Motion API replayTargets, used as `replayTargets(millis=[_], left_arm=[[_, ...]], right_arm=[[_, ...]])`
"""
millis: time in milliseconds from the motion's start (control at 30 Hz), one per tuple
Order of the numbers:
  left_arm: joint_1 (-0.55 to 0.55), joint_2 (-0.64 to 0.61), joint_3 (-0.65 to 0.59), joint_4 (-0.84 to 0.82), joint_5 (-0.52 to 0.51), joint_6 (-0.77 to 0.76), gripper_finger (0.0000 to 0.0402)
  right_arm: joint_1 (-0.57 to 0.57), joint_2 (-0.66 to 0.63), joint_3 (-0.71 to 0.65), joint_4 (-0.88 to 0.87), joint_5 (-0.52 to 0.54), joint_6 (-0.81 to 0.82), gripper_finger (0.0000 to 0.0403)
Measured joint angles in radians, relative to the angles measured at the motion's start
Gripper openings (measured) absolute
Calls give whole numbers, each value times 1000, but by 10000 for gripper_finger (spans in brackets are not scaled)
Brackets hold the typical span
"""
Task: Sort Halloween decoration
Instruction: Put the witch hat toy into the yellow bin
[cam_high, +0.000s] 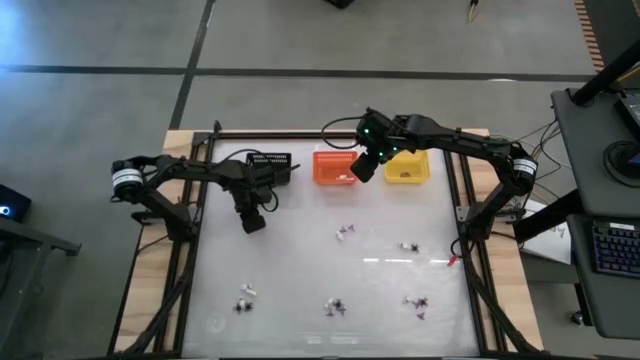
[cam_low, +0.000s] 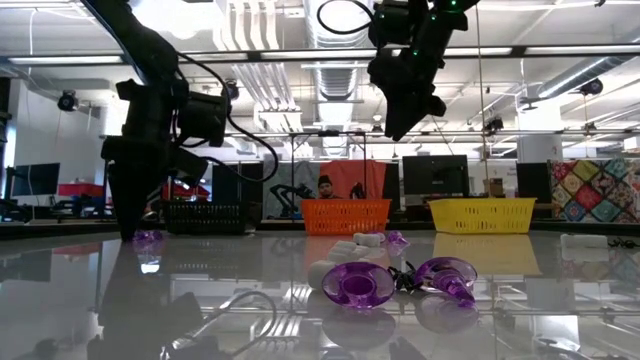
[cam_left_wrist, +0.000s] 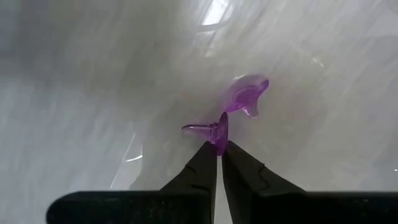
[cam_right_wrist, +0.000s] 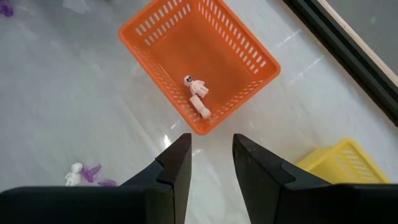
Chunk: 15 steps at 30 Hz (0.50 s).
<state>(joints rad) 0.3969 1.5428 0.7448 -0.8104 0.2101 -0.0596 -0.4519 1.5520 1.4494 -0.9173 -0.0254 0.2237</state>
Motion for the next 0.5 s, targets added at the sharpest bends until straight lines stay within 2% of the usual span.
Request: replayTargets(millis=[200, 367, 500], left_arm=[[-1, -29, -2, 27, 32, 4, 1], [-2, -91, 4, 6, 97, 1, 1], [-2, -151, 25, -9, 98, -1, 0]], right_arm=[[0, 0, 0, 0, 0, 0, 109], [0, 0, 0, -2, 0, 0, 109], [0, 0, 0, -22, 0, 0, 109]])
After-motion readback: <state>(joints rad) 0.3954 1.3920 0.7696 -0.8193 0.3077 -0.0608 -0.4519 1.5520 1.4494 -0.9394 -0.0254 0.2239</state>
